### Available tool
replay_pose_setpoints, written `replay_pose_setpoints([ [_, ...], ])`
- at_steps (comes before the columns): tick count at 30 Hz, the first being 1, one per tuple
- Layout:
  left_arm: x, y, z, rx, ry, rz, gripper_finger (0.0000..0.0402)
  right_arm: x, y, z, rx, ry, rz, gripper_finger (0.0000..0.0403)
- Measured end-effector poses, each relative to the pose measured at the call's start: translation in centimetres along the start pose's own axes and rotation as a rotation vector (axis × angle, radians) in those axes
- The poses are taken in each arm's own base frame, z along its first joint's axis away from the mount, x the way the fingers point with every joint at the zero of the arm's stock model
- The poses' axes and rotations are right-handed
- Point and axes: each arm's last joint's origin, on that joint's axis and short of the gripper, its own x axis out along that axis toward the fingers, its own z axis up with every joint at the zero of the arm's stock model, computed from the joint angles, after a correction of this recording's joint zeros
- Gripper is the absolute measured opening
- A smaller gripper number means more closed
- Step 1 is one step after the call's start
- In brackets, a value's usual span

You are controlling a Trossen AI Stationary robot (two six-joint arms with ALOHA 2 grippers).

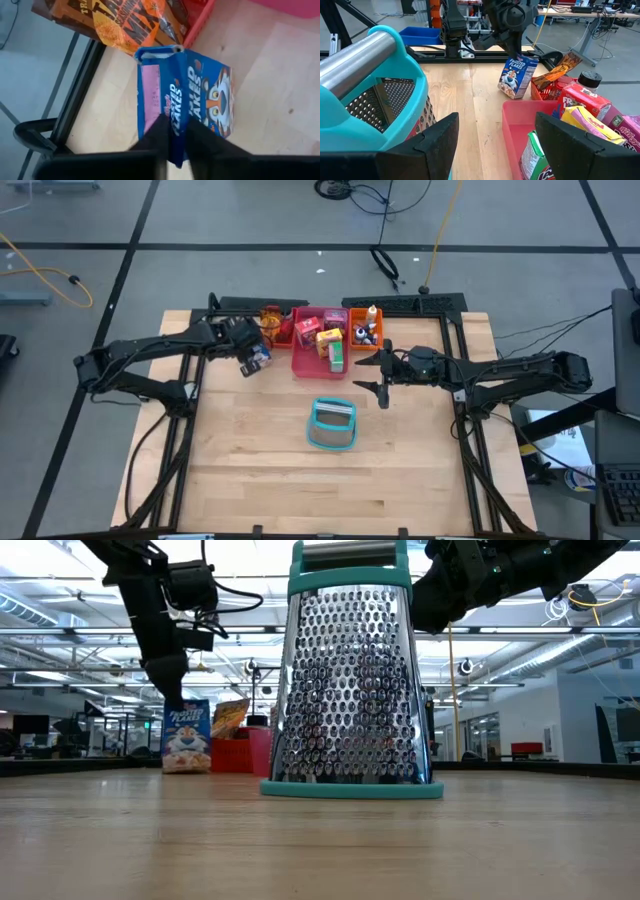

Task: Pick & Place Kitchen Items
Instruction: Put the blue cereal box into the pink bin

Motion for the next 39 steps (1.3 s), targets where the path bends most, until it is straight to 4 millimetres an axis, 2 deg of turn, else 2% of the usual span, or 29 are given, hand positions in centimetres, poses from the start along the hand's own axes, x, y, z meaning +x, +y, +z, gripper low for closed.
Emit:
replay_pose_setpoints([
  [2, 0.0, -0.1, 0.0, 0.005, 0.002, 0.007, 0.0015, 0.0, 0.0, 0.0, 0.001, 0.0, 0.0, 0.0254],
  [13, -1.2, -1.4, 0.8, 0.036, -0.045, 0.007, 0.0003, 0.0, 0.0, 0.0, -0.002, 0.0, 0.0, 0.0254],
  [17, -2.6, -2.1, 1.7, 0.06, -0.097, 0.012, 0.0002, 0.0, 0.0, 0.0, -0.002, 0.0, 0.0, 0.0254],
  [25, -6.6, -3.8, 3.9, 0.098, -0.272, 0.073, 0.0001, 0.0, 0.0, 0.0, -0.001, -0.001, 0.0, 0.0254],
  [30, -8.0, -5.0, 5.1, 0.146, -0.419, 0.067, 0.0001, 0.0, 0.0, 0.1, 0.001, -0.015, 0.0, 0.0254],
  [32, -8.0, -5.6, 5.5, 0.185, -0.446, 0.069, 0.0, 0.0, 0.0, 0.1, 0.001, -0.014, 0.0, 0.0254],
  [39, -5.9, -7.5, 7.5, 0.279, -0.464, 0.19, 0.0, 0.0, 0.0, 0.1, 0.001, -0.013, -0.001, 0.0254],
])
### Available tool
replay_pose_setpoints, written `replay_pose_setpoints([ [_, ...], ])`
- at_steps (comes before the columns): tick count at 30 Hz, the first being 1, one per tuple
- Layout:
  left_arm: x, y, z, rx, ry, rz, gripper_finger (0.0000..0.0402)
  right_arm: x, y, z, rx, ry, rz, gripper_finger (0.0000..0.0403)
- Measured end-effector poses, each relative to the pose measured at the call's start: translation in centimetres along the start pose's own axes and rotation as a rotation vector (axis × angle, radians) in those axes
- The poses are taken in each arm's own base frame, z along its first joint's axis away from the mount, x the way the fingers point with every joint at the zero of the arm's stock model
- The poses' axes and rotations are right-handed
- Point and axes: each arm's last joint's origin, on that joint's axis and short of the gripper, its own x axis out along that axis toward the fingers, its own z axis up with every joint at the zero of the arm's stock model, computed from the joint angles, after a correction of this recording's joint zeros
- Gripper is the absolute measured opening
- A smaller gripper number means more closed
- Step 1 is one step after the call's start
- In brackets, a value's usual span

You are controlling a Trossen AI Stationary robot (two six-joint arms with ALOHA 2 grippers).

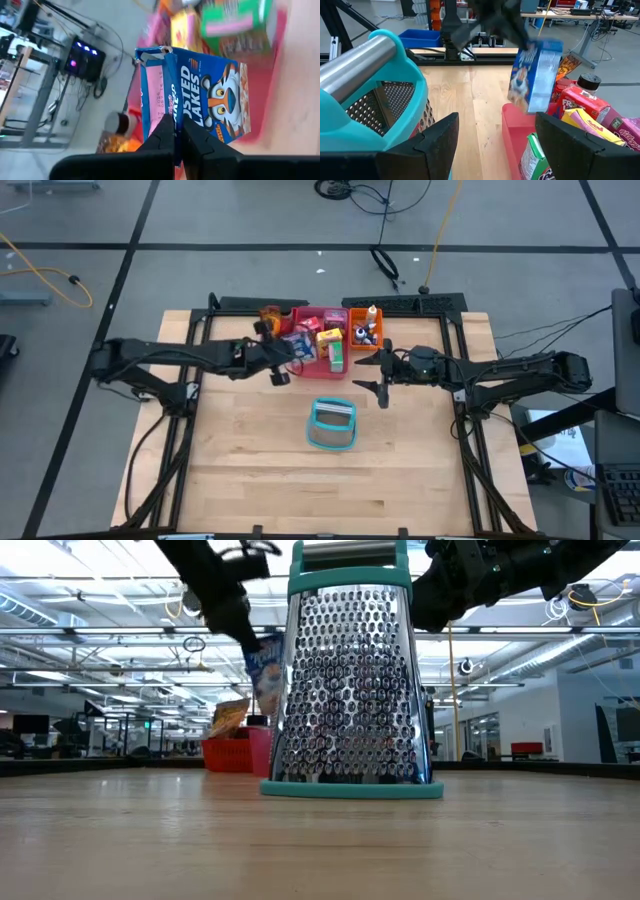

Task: Pick & Place Kitchen Items
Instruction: Put the blue cereal box into the pink bin

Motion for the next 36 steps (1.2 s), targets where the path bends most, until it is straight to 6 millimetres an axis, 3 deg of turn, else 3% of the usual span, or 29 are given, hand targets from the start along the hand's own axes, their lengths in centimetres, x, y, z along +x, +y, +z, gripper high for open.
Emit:
replay_pose_setpoints([
  [12, 3.5, -2.2, 0.9, 0.154, 0.007, 0.028, 0.0, 0.0, 0.0, -0.2, -0.001, 0.006, 0.0, 0.0254],
  [19, 4.9, -3.4, 0.1, 0.259, 0.083, 0.018, 0.0, -0.2, 0.1, -1.6, 0.0, -0.045, -0.002, 0.0254],
  [27, 5.3, -3.7, -0.1, 0.239, 0.11, 0.012, 0.002, -0.3, 0.1, -1.8, -0.001, -0.091, -0.004, 0.0254],
  [36, 5.2, -3.8, -0.1, 0.204, 0.102, -0.018, 0.0072, -0.3, 0.1, -1.8, 0.0, -0.091, -0.004, 0.0254],
])
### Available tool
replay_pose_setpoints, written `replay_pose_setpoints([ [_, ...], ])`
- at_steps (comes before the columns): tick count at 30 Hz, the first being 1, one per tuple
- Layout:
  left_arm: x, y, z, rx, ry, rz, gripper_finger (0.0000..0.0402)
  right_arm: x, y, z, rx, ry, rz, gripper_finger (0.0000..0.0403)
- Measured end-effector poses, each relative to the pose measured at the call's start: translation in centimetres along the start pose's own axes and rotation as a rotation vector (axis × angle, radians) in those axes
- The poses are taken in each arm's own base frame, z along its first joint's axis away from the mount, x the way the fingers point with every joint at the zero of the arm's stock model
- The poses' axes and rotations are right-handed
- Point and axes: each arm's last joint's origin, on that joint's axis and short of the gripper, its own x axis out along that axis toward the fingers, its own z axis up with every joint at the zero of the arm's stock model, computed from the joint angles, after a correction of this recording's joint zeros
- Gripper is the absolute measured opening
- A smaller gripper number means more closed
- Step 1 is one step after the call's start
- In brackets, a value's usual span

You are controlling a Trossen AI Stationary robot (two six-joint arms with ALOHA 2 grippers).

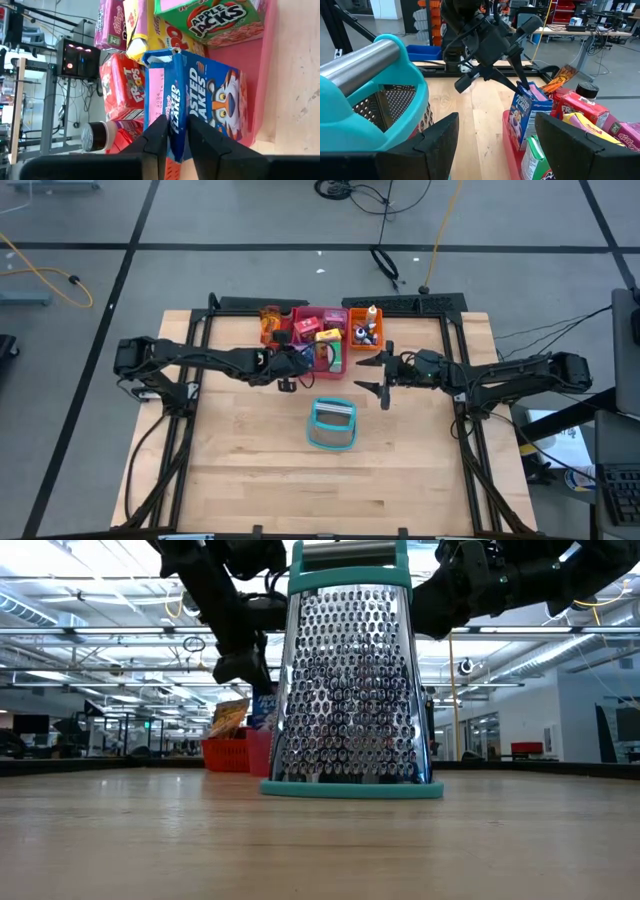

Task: Pick & Place Kitchen Items
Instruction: Put the blue cereal box into the pink bin

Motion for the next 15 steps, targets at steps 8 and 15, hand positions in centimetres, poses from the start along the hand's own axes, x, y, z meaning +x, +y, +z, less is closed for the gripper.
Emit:
replay_pose_setpoints([
  [8, 0.0, 0.0, 0.0, -0.038, -0.002, 0.001, 0.013, 0.0, 0.0, 0.0, 0.0, 0.001, 0.0, 0.0254],
  [15, -1.3, 0.6, -0.2, -0.159, -0.01, -0.002, 0.0155, 0.0, 0.0, -0.2, 0.011, 0.022, 0.001, 0.0254],
])
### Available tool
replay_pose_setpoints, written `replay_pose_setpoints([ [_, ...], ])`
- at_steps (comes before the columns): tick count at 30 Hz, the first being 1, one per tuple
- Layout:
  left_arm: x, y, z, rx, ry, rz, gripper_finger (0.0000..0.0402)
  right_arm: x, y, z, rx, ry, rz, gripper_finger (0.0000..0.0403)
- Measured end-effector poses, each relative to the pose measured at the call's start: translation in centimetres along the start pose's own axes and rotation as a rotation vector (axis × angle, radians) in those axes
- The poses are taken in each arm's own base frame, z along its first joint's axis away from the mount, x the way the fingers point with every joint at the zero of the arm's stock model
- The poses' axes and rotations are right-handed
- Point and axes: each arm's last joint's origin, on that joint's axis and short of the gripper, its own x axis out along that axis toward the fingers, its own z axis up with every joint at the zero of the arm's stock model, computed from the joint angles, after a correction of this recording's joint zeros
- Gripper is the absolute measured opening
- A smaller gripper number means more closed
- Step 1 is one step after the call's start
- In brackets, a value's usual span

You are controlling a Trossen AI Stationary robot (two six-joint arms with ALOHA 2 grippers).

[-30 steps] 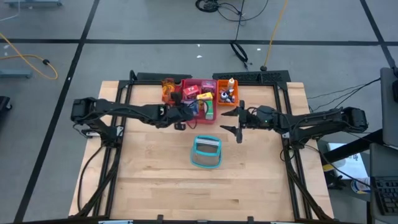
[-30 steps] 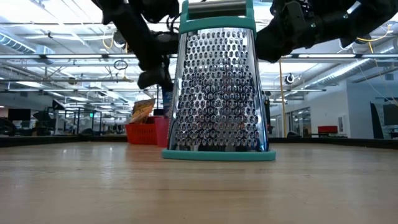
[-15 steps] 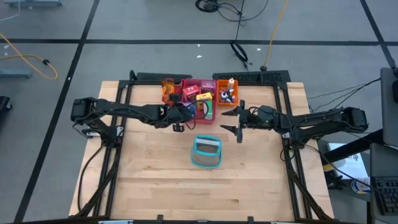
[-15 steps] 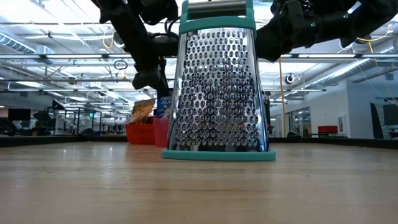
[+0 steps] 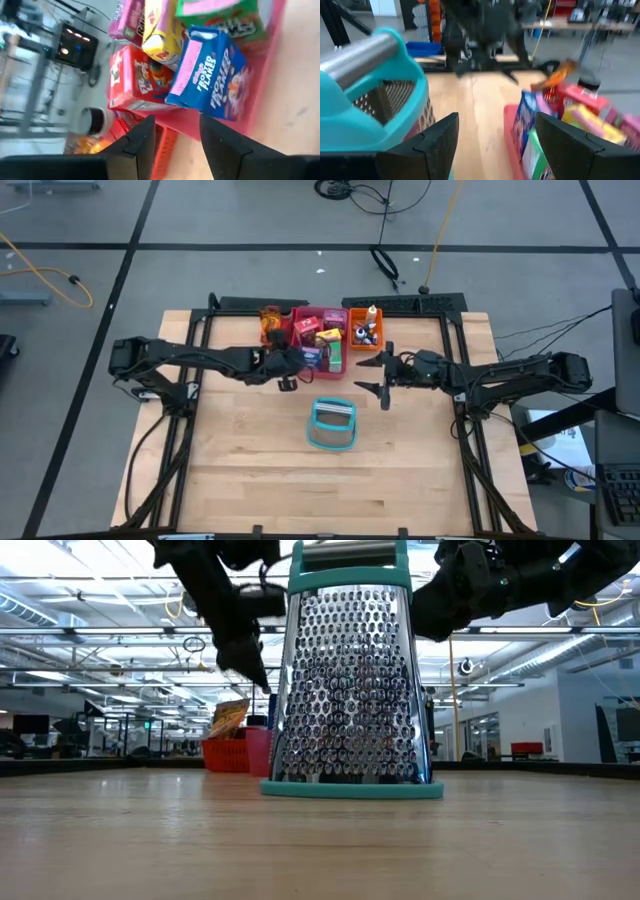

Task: Pick & Place Kitchen Items
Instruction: Put the blue cereal box into the pink bin, then return to Home Position

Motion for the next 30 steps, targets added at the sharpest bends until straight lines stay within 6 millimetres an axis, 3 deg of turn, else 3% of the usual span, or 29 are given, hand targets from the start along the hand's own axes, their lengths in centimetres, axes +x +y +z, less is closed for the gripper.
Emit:
replay_pose_setpoints([
  [7, -3.9, 1.6, -1.7, -0.126, -0.104, -0.172, 0.0157, -0.9, 0.0, -2.2, 0.043, 0.231, -0.021, 0.0254],
  [11, -5.3, 1.5, -3.9, -0.229, -0.222, -0.222, 0.0157, -2.3, 0.0, -3.6, 0.07, 0.161, -0.027, 0.0254],
  [19, -7.3, -1.4, -9.3, -0.388, -0.46, -0.329, 0.0157, -6.8, 0.2, -8.7, 0.202, -0.06, -0.017, 0.0254],
  [21, -7.7, -2.2, -10.3, -0.386, -0.535, -0.354, 0.0157, -7.3, 0.2, -7.5, 0.176, -0.201, -0.011, 0.0254],
  [30, -7.2, -4.7, -16.3, -0.484, -0.653, -0.313, 0.0157, -7.8, 0.3, -7.2, 0.138, -0.218, 0.017, 0.0254],
])
